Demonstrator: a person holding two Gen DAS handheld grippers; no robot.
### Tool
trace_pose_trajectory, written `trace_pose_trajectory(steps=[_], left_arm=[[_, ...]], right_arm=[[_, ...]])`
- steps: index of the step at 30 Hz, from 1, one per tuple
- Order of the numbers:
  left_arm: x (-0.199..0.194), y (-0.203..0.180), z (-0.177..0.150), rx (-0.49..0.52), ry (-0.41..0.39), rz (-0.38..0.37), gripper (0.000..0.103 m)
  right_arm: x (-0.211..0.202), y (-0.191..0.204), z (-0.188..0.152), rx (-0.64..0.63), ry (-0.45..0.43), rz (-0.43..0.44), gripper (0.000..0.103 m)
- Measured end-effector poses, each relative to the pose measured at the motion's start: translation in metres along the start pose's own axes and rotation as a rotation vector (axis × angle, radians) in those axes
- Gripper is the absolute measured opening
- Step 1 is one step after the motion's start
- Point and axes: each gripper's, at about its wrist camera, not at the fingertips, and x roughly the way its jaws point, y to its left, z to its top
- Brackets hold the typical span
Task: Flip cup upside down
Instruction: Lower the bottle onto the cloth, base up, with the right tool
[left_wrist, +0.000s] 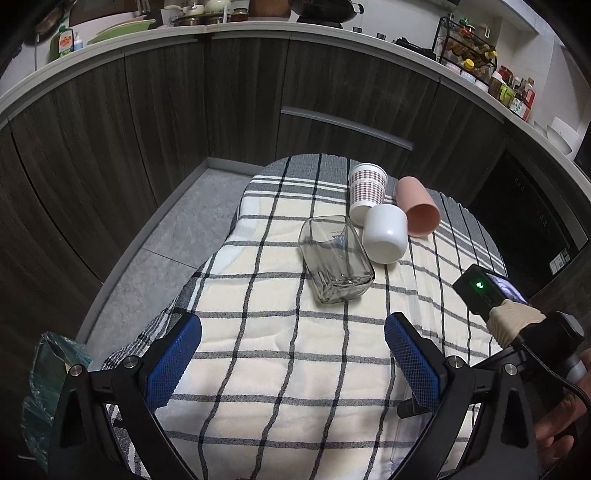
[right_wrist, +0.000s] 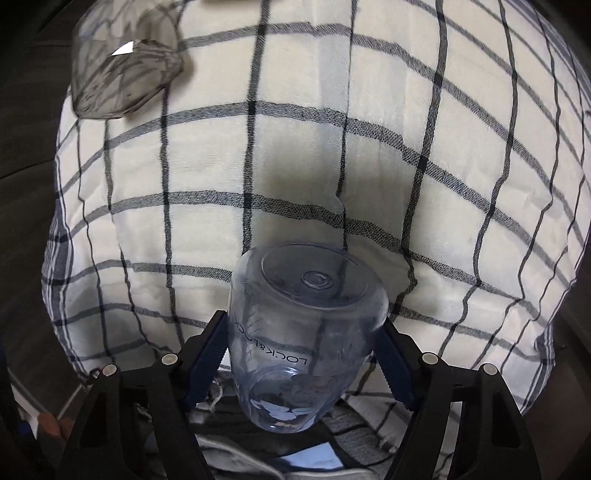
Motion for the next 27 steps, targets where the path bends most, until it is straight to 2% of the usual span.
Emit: trace_pose_trajectory(steps=[4, 7, 11, 15, 16, 20, 27], left_arm=[[-0.004, 0.001, 0.001, -0.006, -0.021, 0.017, 0.101], [-0.01, 0.005, 0.003, -0.02, -0.04, 0.028, 0.101], [-0.016, 0.009, 0.0, -0.035, -0.064, 0.042, 0.101], [-0.015, 0.011, -0.007, -0.029, -0.063, 0.063, 0.101], [-0.015, 0.011, -0.009, -0.024, -0.061, 0.069, 0.101], [-0.01, 0.01, -0.022, 0.0, -0.061, 0.098, 0.101], [0.003, 0.009, -0.041, 0.027, -0.047, 0.125, 0.101]], right_arm=[[-0.01, -0.001, -0.012, 0.018, -0.054, 0.019, 0.075], [-0.032, -0.002, -0.025, 0.027, -0.153, 0.039, 0.075], [-0.074, 0.013, -0.052, -0.006, -0.394, 0.022, 0.074], [-0.113, 0.018, -0.072, -0.051, -0.708, -0.096, 0.074], [-0.115, 0.022, -0.082, -0.057, -0.788, -0.127, 0.074], [-0.109, 0.019, -0.095, -0.06, -0.956, -0.208, 0.074], [-0.079, 0.022, -0.104, -0.046, -1.096, -0.268, 0.074]])
